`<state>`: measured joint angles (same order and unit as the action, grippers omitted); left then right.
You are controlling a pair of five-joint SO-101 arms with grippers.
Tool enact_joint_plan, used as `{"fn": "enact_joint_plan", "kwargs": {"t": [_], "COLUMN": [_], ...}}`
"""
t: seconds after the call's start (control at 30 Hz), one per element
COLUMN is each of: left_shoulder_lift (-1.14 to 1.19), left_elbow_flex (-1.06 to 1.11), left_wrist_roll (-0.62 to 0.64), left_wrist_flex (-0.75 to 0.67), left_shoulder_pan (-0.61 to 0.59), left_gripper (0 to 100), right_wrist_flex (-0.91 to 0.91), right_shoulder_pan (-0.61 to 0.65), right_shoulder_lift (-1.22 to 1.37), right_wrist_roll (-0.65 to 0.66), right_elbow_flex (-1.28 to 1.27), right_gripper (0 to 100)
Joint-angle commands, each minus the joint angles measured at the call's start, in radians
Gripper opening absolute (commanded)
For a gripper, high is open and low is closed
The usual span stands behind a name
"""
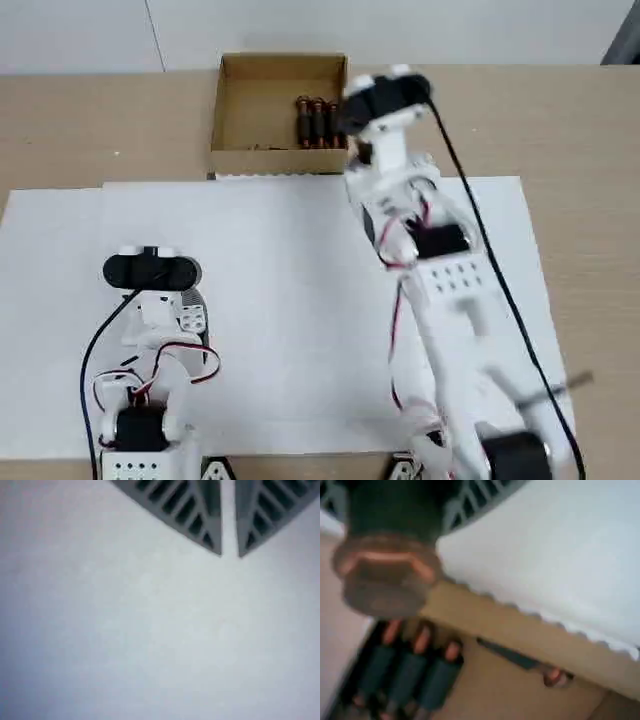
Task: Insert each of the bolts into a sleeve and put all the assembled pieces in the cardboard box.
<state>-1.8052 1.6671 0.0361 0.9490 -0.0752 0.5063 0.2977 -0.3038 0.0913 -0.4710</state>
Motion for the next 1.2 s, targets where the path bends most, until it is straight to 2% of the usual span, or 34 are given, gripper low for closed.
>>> {"fn": "enact_joint_plan", "kwargs": {"t": [0.0,0.4,0.57,0.9,1.07,1.17], "left_shoulder_lift": [-0.011,-0.011,-0.011,-0.011,-0.011,-0.011], "left_elbow_flex": [-0.004,-0.004,-0.004,-0.004,-0.004,-0.004], "left_wrist_roll": [-0.002,-0.002,-0.002,-0.002,-0.002,-0.002], "left_wrist_flex": [-0.005,-0.005,-0.005,-0.002,0.0,0.0], "left_shoulder_pan": [-0.002,-0.003,-0.003,-0.003,-0.003,-0.003], "left_gripper": [1,1,1,1,1,1], "right_wrist_flex": [-0.09,-0.105,-0.104,-0.094,-0.093,-0.093], "right_shoulder_pan": [0.013,0.018,0.048,0.119,0.119,0.117], "right_shoulder_lift": [0.154,0.685,0.842,1.023,1.044,1.044], "right_wrist_roll": [0.046,0.046,0.051,0.069,0.091,0.094], "right_elbow_flex": [0.193,0.798,0.974,1.074,1.074,1.074], "right_gripper": [0.2,0.2,0.3,1.5,15.7,16.6]}}
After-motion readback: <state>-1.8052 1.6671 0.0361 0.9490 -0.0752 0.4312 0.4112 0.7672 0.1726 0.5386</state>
